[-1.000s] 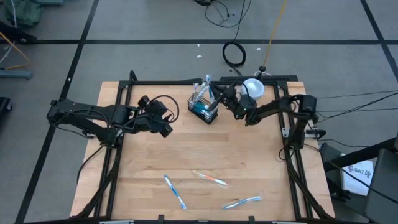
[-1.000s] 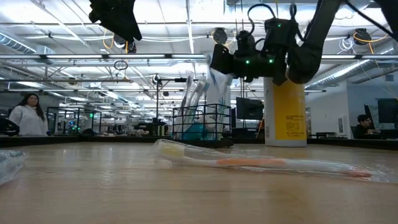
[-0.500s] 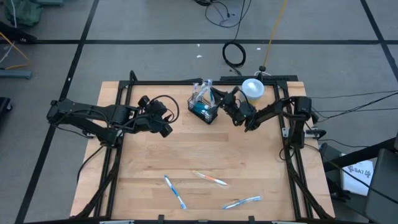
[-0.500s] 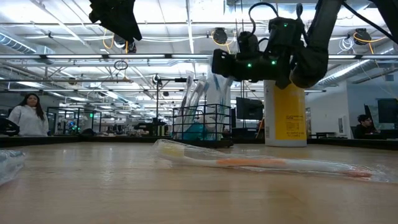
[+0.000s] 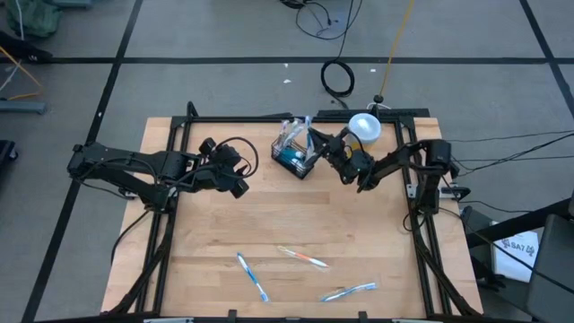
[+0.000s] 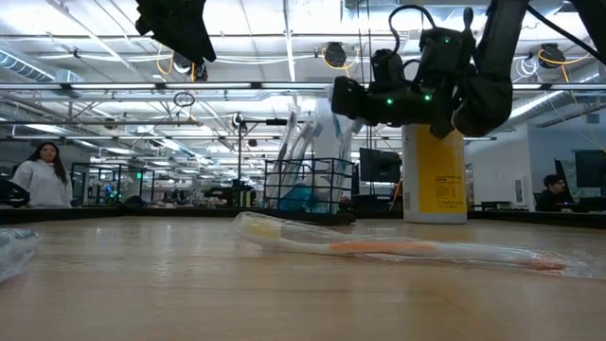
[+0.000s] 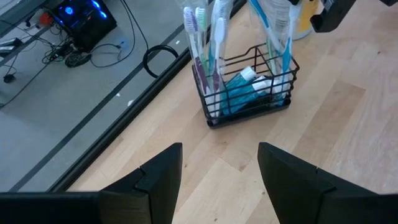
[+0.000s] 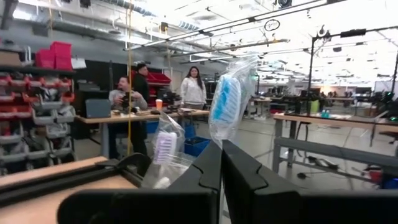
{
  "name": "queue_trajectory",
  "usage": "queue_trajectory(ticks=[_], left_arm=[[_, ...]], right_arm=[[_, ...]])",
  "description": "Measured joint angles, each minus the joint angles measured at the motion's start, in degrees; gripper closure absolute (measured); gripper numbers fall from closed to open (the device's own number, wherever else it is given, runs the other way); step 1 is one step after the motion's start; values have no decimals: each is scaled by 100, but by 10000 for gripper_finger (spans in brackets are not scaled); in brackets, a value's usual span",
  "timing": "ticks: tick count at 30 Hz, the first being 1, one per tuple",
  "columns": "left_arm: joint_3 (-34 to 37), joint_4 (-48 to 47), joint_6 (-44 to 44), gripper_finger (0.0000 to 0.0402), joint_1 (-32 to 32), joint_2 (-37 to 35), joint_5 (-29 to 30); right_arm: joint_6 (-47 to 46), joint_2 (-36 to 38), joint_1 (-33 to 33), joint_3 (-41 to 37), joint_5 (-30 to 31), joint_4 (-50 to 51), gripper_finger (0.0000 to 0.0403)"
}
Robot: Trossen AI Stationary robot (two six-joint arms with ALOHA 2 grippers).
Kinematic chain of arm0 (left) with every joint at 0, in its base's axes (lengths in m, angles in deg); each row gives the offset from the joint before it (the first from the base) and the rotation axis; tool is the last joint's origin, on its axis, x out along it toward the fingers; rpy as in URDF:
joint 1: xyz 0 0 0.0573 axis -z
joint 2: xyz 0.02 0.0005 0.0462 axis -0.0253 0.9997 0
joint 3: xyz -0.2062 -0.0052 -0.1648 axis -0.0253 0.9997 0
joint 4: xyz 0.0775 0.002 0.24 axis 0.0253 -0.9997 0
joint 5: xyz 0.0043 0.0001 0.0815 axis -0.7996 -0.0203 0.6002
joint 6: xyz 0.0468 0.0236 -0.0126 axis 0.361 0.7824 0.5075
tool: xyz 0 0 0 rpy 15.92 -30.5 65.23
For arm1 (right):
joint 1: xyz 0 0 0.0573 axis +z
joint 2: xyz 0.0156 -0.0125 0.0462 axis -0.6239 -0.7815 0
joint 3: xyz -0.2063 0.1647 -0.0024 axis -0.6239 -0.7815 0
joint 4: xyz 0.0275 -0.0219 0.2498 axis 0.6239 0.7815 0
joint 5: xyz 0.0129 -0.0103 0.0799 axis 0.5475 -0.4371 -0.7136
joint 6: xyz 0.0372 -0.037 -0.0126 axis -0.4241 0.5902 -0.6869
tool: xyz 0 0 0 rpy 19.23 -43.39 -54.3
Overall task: Pick & Place toothbrushing station
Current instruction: Put the blue toothbrush into the black organizer
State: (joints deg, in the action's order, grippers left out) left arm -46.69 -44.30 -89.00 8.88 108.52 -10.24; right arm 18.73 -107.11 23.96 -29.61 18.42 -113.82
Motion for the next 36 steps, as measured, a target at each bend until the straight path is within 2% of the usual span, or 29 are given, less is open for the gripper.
queue_trajectory(ticks=[8,16,23,29,32,36], left_arm=[[0,2,-32,186,0,0,0],[0,2,-32,186,-1,0,0],[0,2,-30,186,1,0,2],[0,2,-30,186,1,0,2],[0,4,-30,185,-1,0,16],[0,65,-35,186,-39,0,24]], right_arm=[[120,231,7,-11,2,191,379],[134,702,11,-13,2,794,302],[141,1459,13,-13,-80,1354,239],[103,2505,-2,56,-1128,2743,211],[97,3123,-2,456,-1200,4424,209],[7,3460,-45,1243,-1193,6629,214]])
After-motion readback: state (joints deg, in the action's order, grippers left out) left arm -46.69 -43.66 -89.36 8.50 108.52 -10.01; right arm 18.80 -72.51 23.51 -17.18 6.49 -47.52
